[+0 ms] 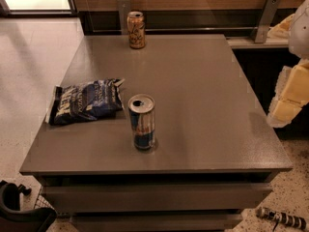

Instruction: Move redbull can near orange can

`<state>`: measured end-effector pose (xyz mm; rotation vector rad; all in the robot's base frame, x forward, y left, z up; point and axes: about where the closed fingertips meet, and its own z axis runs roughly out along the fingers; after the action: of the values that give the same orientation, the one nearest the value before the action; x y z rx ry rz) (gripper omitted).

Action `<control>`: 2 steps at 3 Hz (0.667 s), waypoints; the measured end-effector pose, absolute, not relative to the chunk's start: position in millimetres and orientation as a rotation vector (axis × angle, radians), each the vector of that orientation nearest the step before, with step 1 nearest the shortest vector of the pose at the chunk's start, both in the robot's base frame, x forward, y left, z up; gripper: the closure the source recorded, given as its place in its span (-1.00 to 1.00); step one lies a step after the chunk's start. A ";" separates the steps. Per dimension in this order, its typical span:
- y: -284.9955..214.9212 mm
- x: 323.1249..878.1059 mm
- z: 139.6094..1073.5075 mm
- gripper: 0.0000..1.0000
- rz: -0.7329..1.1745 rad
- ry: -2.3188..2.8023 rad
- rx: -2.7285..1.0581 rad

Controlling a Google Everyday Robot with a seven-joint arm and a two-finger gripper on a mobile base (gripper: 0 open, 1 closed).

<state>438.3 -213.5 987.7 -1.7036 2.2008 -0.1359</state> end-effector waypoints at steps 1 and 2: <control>-213.5 438.3 987.7 -1.00 -0.136 2.201 -1.703; -206.6 431.6 976.5 -1.00 0.014 2.115 -1.679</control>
Offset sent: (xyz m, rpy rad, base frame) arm -0.0259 0.0172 -0.0137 0.3840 -0.0088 0.1251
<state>431.6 -206.6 976.5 -1.6794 2.1145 0.0142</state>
